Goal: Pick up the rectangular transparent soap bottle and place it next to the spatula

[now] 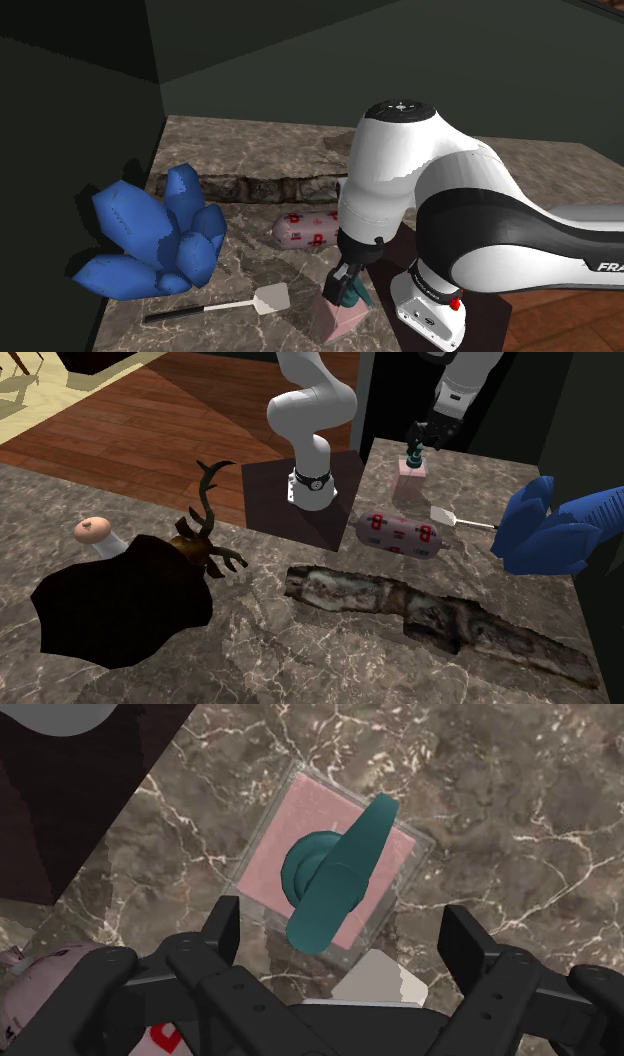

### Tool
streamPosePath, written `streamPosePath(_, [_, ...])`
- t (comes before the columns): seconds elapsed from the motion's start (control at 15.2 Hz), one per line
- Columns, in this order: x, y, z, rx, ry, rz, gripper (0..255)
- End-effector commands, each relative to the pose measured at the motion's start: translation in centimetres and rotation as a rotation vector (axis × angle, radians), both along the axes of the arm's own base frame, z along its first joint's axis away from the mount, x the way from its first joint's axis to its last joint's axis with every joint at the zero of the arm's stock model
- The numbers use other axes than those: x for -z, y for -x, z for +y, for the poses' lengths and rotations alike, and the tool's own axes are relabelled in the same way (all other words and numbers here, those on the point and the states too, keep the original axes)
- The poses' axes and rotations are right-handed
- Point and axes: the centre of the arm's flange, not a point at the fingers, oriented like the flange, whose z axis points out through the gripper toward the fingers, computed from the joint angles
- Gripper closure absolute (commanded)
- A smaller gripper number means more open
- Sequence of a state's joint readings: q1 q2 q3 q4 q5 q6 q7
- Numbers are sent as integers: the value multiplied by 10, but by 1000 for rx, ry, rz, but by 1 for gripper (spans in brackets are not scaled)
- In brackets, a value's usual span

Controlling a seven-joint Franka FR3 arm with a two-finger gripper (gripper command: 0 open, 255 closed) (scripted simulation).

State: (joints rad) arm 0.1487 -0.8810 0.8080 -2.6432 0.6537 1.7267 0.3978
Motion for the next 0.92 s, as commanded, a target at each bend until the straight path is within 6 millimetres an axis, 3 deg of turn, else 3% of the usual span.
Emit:
streamPosePath(0.0, [0,0,0,0,0,0,0])
streamPosePath(0.07, [0,0,0,0,0,0,0])
streamPosePath(0.33, [-49,-7,3,0,0,0,0])
streamPosePath(0.86, [-49,-7,3,0,0,0,0])
